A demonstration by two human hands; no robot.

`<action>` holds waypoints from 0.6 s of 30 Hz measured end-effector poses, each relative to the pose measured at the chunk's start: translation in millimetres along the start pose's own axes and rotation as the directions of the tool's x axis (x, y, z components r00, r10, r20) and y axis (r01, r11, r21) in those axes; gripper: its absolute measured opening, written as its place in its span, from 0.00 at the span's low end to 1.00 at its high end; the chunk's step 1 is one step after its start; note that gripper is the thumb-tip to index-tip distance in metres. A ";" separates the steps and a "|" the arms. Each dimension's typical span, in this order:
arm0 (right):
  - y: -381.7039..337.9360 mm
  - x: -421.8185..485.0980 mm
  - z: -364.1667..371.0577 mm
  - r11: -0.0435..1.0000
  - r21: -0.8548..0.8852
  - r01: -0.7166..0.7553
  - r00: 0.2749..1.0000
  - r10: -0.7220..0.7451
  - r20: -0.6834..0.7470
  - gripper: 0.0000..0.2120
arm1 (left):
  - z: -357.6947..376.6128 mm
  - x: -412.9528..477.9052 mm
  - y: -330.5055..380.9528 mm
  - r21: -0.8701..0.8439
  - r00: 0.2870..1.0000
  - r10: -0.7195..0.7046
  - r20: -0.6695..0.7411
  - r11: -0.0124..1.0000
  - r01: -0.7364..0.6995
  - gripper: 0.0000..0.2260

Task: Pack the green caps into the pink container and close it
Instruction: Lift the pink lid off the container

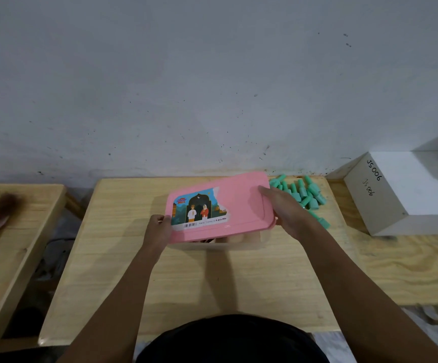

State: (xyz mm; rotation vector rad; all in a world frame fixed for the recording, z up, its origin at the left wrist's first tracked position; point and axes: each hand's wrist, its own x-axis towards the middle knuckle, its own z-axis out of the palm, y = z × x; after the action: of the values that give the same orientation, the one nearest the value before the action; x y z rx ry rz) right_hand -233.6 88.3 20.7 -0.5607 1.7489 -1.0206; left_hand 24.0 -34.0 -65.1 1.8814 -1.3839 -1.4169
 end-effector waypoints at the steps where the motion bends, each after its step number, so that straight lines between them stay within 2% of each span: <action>1: -1.5 -0.3 2.6 0.999 -0.021 0.034 0.998 -0.035 -0.050 0.18 | -1.3 1.4 -0.1 -0.009 1.000 -0.007 0.006 1.000 0.007 0.13; 7: -17.1 -11.2 22.5 0.972 0.088 0.219 0.962 -0.200 -0.185 0.11 | -5.7 0.6 3.6 -0.051 0.999 -0.022 0.034 0.998 0.024 0.13; 10: -23.0 -17.8 29.0 0.968 0.068 0.242 0.945 -0.220 -0.241 0.10 | -8.8 -2.0 7.5 -0.071 0.996 -0.058 0.062 0.996 0.062 0.12; 12: -27.4 -26.5 32.6 0.958 -0.010 0.287 0.923 -0.279 -0.264 0.10 | -10.3 -2.3 8.4 -0.095 0.995 -0.076 0.072 0.992 0.083 0.12; 14: -33.2 -36.6 36.7 0.929 -0.075 0.362 0.898 -0.369 -0.241 0.10 | -11.2 -4.0 10.2 -0.121 0.994 -0.075 0.074 0.989 0.084 0.12; 18: -46.0 -50.2 44.6 0.882 -0.063 0.467 0.883 -0.469 -0.026 0.09 | -12.1 -4.8 11.1 -0.171 0.993 -0.087 0.079 0.980 0.099 0.17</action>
State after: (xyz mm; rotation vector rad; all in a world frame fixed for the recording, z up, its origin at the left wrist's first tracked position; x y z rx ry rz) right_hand -176.8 84.5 78.8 -1.0416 1.7183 -1.3236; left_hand 29.6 -37.3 -49.3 1.8193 -1.1741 -1.6098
